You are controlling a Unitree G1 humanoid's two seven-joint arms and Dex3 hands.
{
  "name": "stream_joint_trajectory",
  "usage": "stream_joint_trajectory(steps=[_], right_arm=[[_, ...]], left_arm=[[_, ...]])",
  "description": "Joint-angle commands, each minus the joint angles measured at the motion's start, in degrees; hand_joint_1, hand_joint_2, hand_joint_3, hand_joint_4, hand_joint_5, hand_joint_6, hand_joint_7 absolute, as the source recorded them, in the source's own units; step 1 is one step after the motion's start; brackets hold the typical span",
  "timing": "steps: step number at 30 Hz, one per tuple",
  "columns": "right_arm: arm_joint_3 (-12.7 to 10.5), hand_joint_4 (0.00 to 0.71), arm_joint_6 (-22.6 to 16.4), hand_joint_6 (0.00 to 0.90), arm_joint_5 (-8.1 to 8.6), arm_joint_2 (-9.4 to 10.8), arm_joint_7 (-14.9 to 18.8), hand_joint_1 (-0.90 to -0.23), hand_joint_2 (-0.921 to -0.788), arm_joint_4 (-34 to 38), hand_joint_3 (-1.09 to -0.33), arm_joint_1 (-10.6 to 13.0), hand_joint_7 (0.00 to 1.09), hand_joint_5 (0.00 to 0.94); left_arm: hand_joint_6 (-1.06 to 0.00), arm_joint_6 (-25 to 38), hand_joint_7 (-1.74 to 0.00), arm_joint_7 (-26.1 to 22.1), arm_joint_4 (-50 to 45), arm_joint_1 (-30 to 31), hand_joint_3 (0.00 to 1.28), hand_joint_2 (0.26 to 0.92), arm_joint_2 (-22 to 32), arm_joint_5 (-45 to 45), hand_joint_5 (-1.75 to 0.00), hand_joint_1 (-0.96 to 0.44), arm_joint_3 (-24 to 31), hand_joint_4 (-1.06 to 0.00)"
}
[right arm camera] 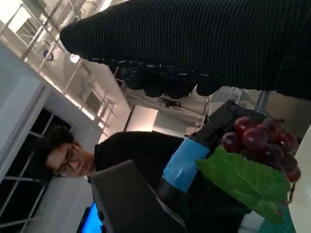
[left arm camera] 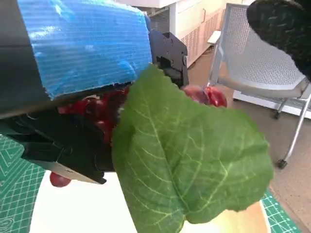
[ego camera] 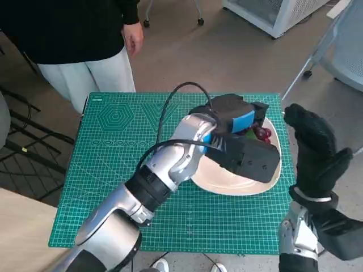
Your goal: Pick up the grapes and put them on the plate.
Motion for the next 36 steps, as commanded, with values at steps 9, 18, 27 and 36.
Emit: stream_joint_trajectory(steps=[9, 18, 27, 36], right_arm=[[0.36, 0.453, -0.18, 0.112, 0.63, 0.39, 0.51, -0.634, -0.921, 3.07, -0.732, 0.10, 0.35, 0.002], [0.62, 0.453, -0.28, 0.111, 0.87, 0.75, 0.70, -0.635, -0.921, 3.92, -0.732, -0.43, 0.35, 0.001], [0.87, 0.454, -0.52, 0.110, 1.20, 1.01, 1.16, -0.647, -0.921, 4.86, -0.728, -0.85, 0.35, 0.002], [1.31, 0.457, -0.41, 0.115, 0.95, 1.21, 1.07, -0.659, -0.921, 4.90, -0.719, -1.02, 0.35, 0.003]], left_arm=[[-0.27, -3.81, -0.04, -3.11, 2.07, -0.68, 0.19, 0.855, 0.85, -2.40, -0.91, 0.01, -0.29, -0.48], [-0.21, -5.39, 0.00, -1.13, 0.97, 1.58, 0.02, 0.890, 2.57, -2.87, -0.04, -0.50, 0.61, -0.06], [-0.20, -11.42, 0.00, 3.47, -4.08, 7.62, 0.01, 0.905, 6.74, -6.67, -0.01, -0.45, 5.33, -0.07], [-0.23, -26.90, -0.02, 13.24, -4.47, 16.90, 0.08, 0.920, 9.67, -18.62, -0.03, -0.40, 17.51, -0.15]])
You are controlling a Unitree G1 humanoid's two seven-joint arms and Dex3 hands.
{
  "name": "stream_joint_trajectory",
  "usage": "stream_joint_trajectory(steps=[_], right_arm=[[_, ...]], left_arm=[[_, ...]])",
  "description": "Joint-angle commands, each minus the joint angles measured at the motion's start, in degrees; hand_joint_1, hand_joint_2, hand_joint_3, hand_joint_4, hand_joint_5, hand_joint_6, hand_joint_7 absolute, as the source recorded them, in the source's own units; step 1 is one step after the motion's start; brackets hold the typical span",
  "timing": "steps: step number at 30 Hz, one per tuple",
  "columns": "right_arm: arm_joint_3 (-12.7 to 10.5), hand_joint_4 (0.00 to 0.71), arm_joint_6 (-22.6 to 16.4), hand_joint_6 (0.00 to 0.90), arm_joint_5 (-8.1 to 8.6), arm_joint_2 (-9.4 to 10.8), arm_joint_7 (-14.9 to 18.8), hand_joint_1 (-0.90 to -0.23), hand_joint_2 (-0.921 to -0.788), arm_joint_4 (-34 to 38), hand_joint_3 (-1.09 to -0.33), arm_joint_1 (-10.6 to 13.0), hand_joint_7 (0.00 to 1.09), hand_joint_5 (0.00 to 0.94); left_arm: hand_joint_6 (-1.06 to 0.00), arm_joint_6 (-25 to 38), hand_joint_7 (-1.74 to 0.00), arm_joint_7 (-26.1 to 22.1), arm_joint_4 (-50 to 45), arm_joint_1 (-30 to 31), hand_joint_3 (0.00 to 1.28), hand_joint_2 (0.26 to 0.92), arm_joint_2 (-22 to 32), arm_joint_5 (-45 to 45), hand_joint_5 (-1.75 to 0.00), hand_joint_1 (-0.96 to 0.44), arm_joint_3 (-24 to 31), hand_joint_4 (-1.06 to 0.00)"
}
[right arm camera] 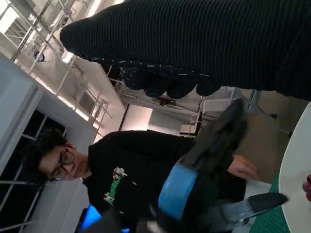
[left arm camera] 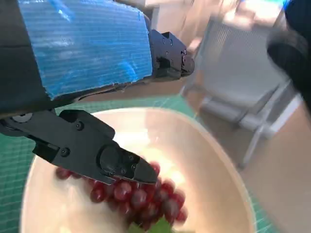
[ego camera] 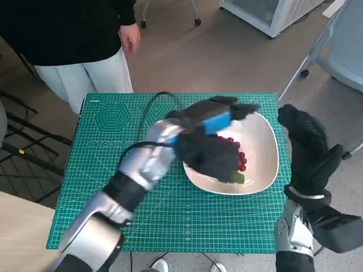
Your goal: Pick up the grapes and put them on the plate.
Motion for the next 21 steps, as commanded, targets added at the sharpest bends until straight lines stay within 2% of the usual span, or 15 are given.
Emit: stream_joint_trajectory(steps=[1, 6, 13, 17, 21], right_arm=[[0.38, 0.458, 0.45, 0.115, 0.17, 0.59, 0.29, -0.660, -0.921, 0.79, -0.717, 0.47, 0.35, 0.003], [0.63, 0.460, 0.68, 0.121, 0.13, 0.71, 0.26, -0.663, -0.921, 0.72, -0.712, 0.33, 0.34, 0.004], [0.95, 0.462, 0.47, 0.121, 0.25, 0.88, 0.74, -0.664, -0.921, 1.66, -0.708, -0.31, 0.33, 0.005], [1.23, 0.462, 0.37, 0.120, 0.38, 0.98, 1.13, -0.662, -0.921, 2.16, -0.707, -0.76, 0.32, 0.004], [1.39, 0.461, 0.27, 0.119, 0.64, 0.99, 1.77, -0.663, -0.921, 2.91, -0.705, -1.43, 0.31, 0.003]], left_arm=[[-0.24, -8.40, -0.02, 4.95, 0.75, 5.09, 0.09, 0.920, 1.14, -7.65, -0.03, -0.39, 7.37, -0.16], [-0.27, -14.30, -0.03, 1.66, 1.90, 9.25, 0.15, 0.921, -0.71, -20.91, -0.03, -0.39, 15.43, -0.20], [-0.26, -13.64, -0.02, -9.15, 0.18, 14.34, 0.22, 0.921, -3.72, -40.60, -0.01, -0.41, 24.96, -0.21], [-0.25, -12.68, -0.01, -11.24, -1.04, 16.69, 0.24, 0.921, -3.52, -45.83, 0.00, -0.42, 28.60, -0.19], [-0.24, -15.05, 0.00, -11.21, -1.71, 18.75, 0.25, 0.921, -3.37, -46.78, 0.00, -0.43, 30.71, -0.17]])
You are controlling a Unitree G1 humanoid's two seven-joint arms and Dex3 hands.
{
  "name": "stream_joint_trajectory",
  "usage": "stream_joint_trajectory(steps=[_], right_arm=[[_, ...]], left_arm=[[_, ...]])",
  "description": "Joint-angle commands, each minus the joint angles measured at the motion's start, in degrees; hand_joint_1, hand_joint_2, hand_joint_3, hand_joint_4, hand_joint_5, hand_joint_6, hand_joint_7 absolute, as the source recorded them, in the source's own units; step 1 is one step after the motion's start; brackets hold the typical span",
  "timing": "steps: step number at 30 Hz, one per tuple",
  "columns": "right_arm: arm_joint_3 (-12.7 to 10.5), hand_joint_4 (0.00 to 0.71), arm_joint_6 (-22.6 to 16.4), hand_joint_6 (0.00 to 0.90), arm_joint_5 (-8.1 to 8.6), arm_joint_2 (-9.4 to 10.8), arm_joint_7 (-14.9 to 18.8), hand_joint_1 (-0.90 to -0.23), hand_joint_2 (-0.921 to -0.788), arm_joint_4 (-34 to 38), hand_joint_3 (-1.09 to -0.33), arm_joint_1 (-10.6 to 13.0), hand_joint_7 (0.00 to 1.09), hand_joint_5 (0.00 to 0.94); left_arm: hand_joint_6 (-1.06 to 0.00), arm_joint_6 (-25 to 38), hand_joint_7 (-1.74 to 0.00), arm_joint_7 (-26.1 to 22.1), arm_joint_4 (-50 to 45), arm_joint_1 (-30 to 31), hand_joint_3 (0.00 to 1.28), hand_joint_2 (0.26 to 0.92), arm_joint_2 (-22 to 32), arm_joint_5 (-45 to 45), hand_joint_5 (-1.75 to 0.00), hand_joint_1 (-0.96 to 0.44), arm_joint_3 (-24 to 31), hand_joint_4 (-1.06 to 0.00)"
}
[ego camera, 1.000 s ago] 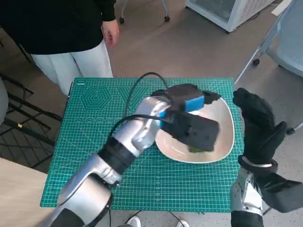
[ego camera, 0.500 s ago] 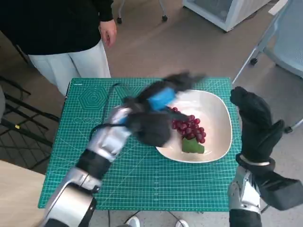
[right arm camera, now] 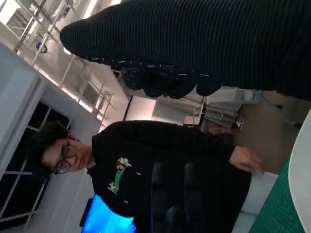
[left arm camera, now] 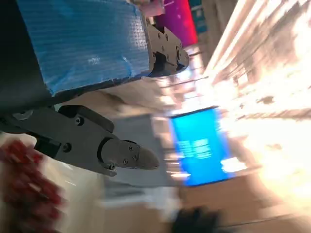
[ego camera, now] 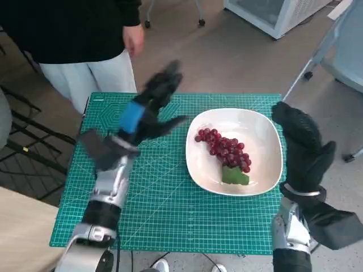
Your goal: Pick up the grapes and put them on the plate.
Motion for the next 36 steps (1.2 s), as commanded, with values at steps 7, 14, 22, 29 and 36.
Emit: stream_joint_trajectory(steps=[7, 14, 22, 29, 36], right_arm=[[0.19, 0.459, -0.10, 0.121, 0.82, 0.38, 2.01, -0.662, -0.921, 3.53, -0.703, -1.58, 0.30, 0.002], [0.24, 0.460, -0.07, 0.127, 1.37, 0.68, 3.03, -0.661, -0.921, 5.16, -0.700, -3.04, 0.30, 0.002], [0.60, 0.460, 0.45, 0.140, 1.77, 1.24, 4.28, -0.670, -0.921, 5.12, -0.697, -3.14, 0.29, 0.001], [0.47, 0.458, 1.05, 0.143, 2.11, 1.16, 5.59, -0.678, -0.921, 5.44, -0.697, -3.14, 0.29, 0.001], [0.48, 0.458, 1.72, 0.145, 1.72, 1.06, 5.75, -0.666, -0.921, 4.72, -0.700, -3.05, 0.29, 0.000]], left_arm=[[-0.21, -4.67, 0.00, -0.82, -3.53, 5.76, 0.27, 0.921, -0.98, -2.12, 0.00, -0.44, 4.02, -0.15], [-0.19, -5.32, 0.00, -1.16, -5.84, 8.64, 0.29, 0.921, -0.63, -0.96, 0.00, -0.45, 3.53, -0.16], [-0.20, -6.01, 0.00, -0.36, -8.21, 11.23, 0.34, 0.921, -0.36, 0.74, -0.01, -0.45, 3.17, -0.19], [-0.19, -7.29, 0.00, 0.84, -9.03, 12.26, 0.38, 0.921, -0.81, 1.66, -0.01, -0.43, 3.16, -0.21], [-0.20, -6.42, 0.00, 0.29, -9.52, 12.66, 0.39, 0.921, -1.11, 0.47, -0.01, -0.43, 2.96, -0.22]])
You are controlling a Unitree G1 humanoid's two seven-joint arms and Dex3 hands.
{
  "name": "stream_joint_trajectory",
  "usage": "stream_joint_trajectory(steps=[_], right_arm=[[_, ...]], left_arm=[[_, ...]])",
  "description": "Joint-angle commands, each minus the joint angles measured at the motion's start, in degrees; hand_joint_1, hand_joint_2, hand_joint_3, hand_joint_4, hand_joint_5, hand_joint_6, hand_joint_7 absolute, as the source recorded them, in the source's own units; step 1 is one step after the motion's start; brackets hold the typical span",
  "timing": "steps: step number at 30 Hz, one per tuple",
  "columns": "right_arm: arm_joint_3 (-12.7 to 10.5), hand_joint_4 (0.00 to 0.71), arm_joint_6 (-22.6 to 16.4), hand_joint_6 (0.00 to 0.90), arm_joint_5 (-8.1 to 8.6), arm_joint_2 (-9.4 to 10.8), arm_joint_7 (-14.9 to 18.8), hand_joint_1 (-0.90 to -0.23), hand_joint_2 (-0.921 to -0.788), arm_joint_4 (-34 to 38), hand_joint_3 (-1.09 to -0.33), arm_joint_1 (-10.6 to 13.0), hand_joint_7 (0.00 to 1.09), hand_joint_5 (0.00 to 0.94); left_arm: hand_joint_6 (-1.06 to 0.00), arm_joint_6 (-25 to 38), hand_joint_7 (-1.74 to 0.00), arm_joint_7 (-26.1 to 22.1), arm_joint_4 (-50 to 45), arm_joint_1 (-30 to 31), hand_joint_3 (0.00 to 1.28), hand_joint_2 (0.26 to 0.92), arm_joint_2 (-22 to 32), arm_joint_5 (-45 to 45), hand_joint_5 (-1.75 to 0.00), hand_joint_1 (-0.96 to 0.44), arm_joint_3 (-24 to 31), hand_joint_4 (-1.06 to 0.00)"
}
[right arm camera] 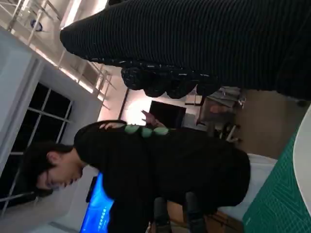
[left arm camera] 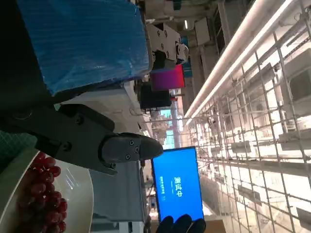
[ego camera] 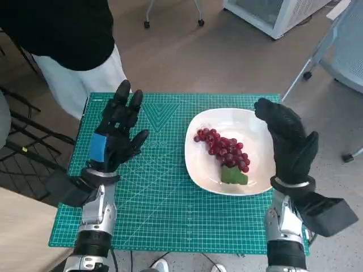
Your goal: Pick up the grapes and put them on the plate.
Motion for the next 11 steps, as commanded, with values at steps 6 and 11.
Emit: stream_joint_trajectory(steps=[6, 11], right_arm=[[0.12, 0.457, 0.92, 0.144, -0.40, -0.19, 0.12, -0.667, -0.921, -0.08, -0.702, 0.80, 0.29, 0.000], [0.07, 0.458, 0.76, 0.143, -0.82, -0.37, -0.03, -0.674, -0.921, -0.09, -0.701, 0.76, 0.28, 0.000]], left_arm=[[-0.21, 0.17, -0.01, -0.84, -0.62, 0.78, 0.40, 0.921, -0.78, -0.82, -0.01, -0.42, -0.25, -0.22], [-0.21, 0.22, 0.00, -1.26, -0.11, 0.77, 0.40, 0.921, -0.94, -0.86, -0.01, -0.42, -0.24, -0.22]])
